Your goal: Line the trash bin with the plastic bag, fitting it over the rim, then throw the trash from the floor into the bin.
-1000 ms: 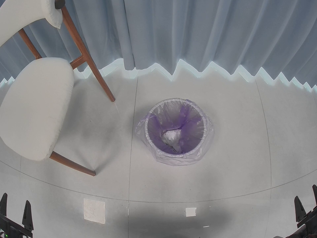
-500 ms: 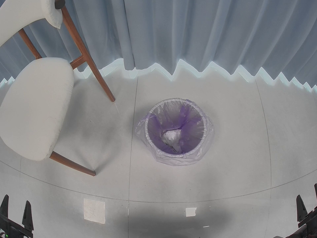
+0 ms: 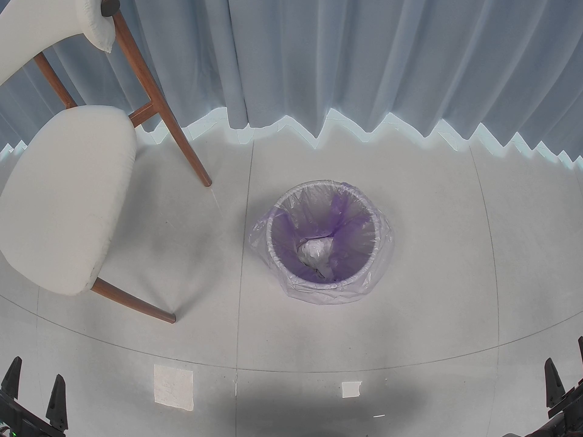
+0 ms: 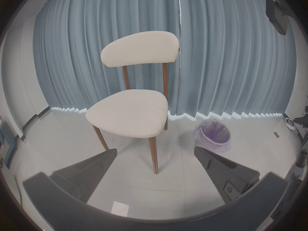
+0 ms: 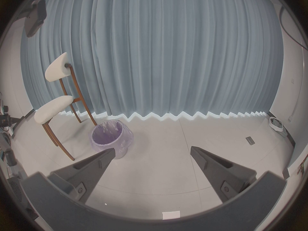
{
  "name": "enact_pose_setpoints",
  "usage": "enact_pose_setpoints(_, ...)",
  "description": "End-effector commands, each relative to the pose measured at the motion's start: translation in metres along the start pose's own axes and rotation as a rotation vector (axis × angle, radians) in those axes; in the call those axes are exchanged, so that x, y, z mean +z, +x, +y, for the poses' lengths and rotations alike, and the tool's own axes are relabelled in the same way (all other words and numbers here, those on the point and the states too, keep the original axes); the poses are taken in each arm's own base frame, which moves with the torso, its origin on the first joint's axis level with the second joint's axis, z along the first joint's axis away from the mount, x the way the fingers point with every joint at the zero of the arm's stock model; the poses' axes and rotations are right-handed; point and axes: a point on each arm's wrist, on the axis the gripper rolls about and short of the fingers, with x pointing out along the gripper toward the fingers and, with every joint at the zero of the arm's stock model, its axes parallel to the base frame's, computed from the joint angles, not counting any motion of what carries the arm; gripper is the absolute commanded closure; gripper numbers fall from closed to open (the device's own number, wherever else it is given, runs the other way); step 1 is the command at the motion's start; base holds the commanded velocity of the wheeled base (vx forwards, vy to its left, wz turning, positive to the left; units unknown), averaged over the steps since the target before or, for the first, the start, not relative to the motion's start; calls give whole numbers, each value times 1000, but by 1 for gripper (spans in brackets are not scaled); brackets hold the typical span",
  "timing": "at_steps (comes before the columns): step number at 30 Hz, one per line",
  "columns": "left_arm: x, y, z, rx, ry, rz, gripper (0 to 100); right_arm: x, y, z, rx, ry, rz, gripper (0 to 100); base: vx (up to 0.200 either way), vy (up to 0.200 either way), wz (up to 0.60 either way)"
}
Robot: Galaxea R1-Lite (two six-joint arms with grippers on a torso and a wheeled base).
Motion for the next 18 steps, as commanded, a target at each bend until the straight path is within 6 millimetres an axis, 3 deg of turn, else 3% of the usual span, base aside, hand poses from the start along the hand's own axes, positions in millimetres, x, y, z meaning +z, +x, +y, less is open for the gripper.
enact_pose_setpoints(1,-4,0,0,12,-10,-2,0,-4,0,0,1,-1,7,0,0,0,0)
enact_pose_setpoints(9,-4,-2,-2,-90,74,37,0,-4,0,0,1,-2,7,0,0,0,0)
enact_pose_setpoints(18,-4,0,-1,-27,2,-10,0,-4,0,0,1,-5,7,0,0,0,0)
